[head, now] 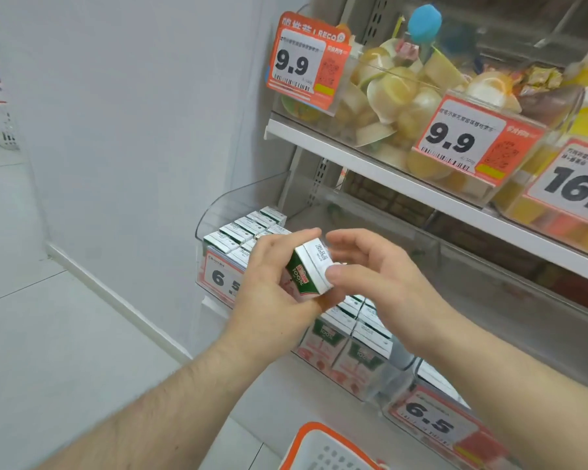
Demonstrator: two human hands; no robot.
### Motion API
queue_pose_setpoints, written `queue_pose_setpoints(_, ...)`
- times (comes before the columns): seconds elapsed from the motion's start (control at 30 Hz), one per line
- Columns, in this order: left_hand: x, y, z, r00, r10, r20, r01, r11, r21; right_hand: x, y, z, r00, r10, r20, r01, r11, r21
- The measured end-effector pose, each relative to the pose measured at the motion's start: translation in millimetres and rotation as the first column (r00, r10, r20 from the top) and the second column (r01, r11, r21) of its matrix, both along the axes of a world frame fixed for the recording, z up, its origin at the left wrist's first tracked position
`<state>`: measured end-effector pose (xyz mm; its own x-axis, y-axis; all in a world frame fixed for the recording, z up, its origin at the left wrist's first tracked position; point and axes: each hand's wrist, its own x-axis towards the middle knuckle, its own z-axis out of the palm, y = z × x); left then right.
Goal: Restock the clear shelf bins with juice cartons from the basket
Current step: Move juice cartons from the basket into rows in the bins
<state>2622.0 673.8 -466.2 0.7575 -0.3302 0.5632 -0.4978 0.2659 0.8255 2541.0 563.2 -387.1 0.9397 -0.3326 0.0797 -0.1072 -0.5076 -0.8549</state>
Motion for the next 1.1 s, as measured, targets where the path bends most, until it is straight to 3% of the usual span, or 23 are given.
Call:
queue_pose_setpoints(0.17,4,-7,-11,0.994,0.099,0.048,-0.102,0.992,0.074,7,17,-16,0.996,-0.059,-0.072,0.046,0.984,-0.174)
queue_pose_setpoints(0.3,9,-3,-11,0.975,0.192,0.112,-0.208,0.965,0.160,16,19,-14,0.995,-0.076,0.062,0.095,0.907,-0.410)
queue_pose_setpoints(0.4,24,0,-22,0.910,0.370,0.188,-0.415,0.810,0.414,34,0,-5,0.984,-0.054,0.171,0.144,0.805,-0.576)
queue_pose_setpoints(0.5,36,0,-36,0.921,0.354,0.163,-0.368,0.654,0.661,80,-37,-5,0.982,-0.182,0.053,0.171,0.734,-0.657)
queue_pose_setpoints(0.63,43,-3,-46,0.934,0.312,0.173,-0.335,0.606,0.721,147,-72,-17,0.926,-0.323,-0.199,0.151,0.795,-0.588)
queue_pose_setpoints(0.77,43,-5,-49,0.938,0.312,0.149,-0.324,0.640,0.697,188,-79,-29,0.871,-0.292,-0.394,0.096,0.890,-0.447)
queue_pose_setpoints(0.9,44,-2,-50,0.946,0.294,0.133,-0.303,0.662,0.686,202,-78,-42,0.814,-0.311,-0.490,0.213,0.946,-0.246)
queue_pose_setpoints(1.03,44,-3,-48,0.953,0.287,0.097,-0.272,0.671,0.690,208,-84,-49,0.839,-0.167,-0.519,0.214,0.976,0.032)
queue_pose_setpoints(1.1,43,-4,-47,0.955,0.286,0.081,-0.262,0.680,0.685,207,-85,-50,0.830,-0.144,-0.539,0.225,0.970,0.087)
